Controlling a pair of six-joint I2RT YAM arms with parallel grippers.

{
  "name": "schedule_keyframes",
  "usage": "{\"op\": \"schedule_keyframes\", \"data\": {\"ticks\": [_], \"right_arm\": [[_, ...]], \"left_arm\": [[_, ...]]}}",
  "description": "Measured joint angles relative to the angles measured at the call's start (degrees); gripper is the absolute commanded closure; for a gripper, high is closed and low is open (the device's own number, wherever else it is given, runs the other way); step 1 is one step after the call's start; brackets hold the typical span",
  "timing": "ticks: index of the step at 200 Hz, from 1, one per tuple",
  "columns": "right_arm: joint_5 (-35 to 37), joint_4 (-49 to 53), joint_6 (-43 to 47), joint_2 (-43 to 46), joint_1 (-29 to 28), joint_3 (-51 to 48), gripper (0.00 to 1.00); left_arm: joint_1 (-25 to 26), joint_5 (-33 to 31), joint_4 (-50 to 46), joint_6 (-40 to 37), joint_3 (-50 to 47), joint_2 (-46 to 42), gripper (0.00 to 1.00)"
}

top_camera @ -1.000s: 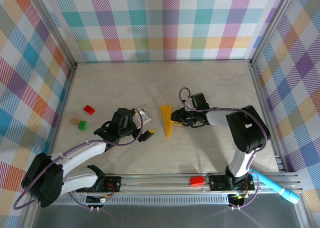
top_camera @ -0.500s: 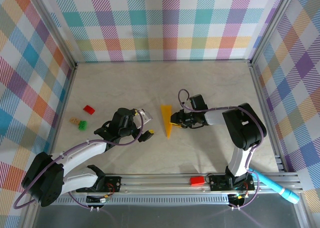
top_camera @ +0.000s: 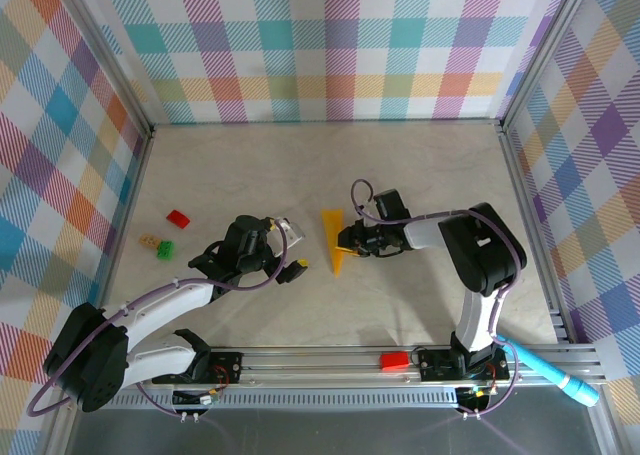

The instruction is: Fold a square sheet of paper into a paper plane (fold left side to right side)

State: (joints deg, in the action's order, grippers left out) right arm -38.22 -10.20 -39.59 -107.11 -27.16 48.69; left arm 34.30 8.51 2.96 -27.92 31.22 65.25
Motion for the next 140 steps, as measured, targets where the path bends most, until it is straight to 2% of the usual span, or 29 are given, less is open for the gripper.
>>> {"op": "schedule_keyframes", "data": {"ticks": [58, 109, 140], "right_arm": [[0.3, 0.0, -0.2, -1.1, -1.4, 1.2, 0.77], [1.5, 0.0, -0.5, -1.3, -2.5, 1.7, 0.92], [4.2, 4.8, 0.7, 2.0, -2.5, 2.1, 0.94]], "left_arm": [[0.0, 0.0, 0.0, 0.0, 0.0, 0.0, 0.00], [0.0, 0.0, -0.2, 0.0, 0.1, 0.0, 0.00], [0.0, -0.1, -0.7, 0.0, 0.1, 0.0, 0.00]]}}
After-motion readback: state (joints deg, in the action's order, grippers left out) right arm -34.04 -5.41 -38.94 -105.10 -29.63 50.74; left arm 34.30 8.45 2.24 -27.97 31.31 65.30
